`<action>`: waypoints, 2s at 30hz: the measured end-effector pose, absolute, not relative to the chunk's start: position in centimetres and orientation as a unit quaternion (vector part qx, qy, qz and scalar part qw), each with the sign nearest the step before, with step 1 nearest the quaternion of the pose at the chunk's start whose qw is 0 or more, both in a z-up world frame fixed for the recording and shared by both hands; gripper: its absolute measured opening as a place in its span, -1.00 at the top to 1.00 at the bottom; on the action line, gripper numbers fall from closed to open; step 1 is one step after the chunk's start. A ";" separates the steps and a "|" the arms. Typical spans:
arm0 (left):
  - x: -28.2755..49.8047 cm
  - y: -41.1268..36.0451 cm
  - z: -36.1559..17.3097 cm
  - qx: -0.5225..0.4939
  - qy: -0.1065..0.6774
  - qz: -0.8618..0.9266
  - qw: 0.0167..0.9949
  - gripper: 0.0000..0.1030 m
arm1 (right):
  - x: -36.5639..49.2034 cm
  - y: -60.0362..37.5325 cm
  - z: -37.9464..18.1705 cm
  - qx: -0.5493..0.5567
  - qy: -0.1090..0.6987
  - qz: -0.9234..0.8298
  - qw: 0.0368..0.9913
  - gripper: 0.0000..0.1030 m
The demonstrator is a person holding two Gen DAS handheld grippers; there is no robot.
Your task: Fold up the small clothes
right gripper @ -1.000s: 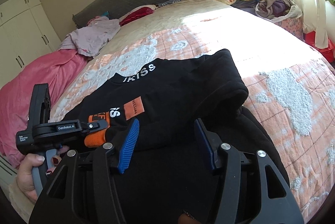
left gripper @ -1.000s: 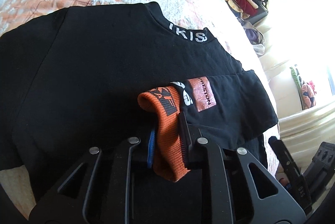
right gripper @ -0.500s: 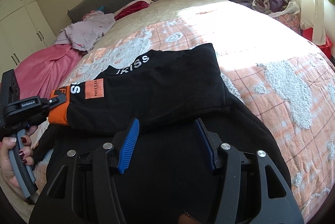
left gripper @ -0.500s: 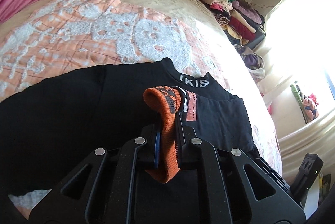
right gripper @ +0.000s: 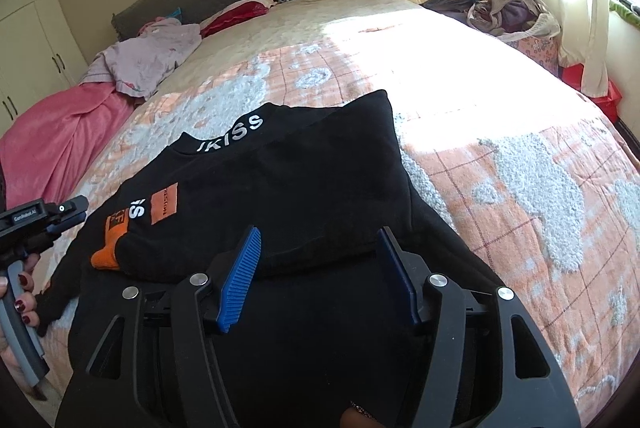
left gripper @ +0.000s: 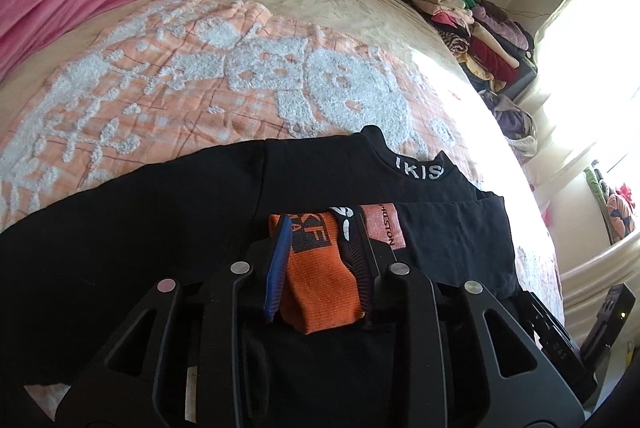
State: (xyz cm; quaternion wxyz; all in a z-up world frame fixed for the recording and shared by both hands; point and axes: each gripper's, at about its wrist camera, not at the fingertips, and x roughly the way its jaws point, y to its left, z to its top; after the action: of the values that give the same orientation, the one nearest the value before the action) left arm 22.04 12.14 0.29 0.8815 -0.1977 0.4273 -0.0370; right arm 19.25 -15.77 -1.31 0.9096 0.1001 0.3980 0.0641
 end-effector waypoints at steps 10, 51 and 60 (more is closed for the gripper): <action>22.8 4.9 -3.1 -0.059 0.495 -0.080 0.863 0.30 | 21.2 -13.7 -1.6 0.070 0.407 0.079 0.907 -0.20; 20.2 10.2 -1.4 -0.118 0.445 -0.037 0.887 0.00 | 18.4 -15.5 0.6 0.075 0.408 0.067 0.907 -0.75; 16.6 12.9 1.1 -0.119 0.388 0.012 0.914 -0.45 | 16.5 -12.6 2.4 0.071 0.380 0.097 0.917 -0.85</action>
State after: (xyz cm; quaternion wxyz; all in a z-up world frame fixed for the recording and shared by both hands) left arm 16.58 12.87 1.09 0.9137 -0.1194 0.3883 0.0118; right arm 16.47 -12.65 2.38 0.9171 0.0712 0.3801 0.0972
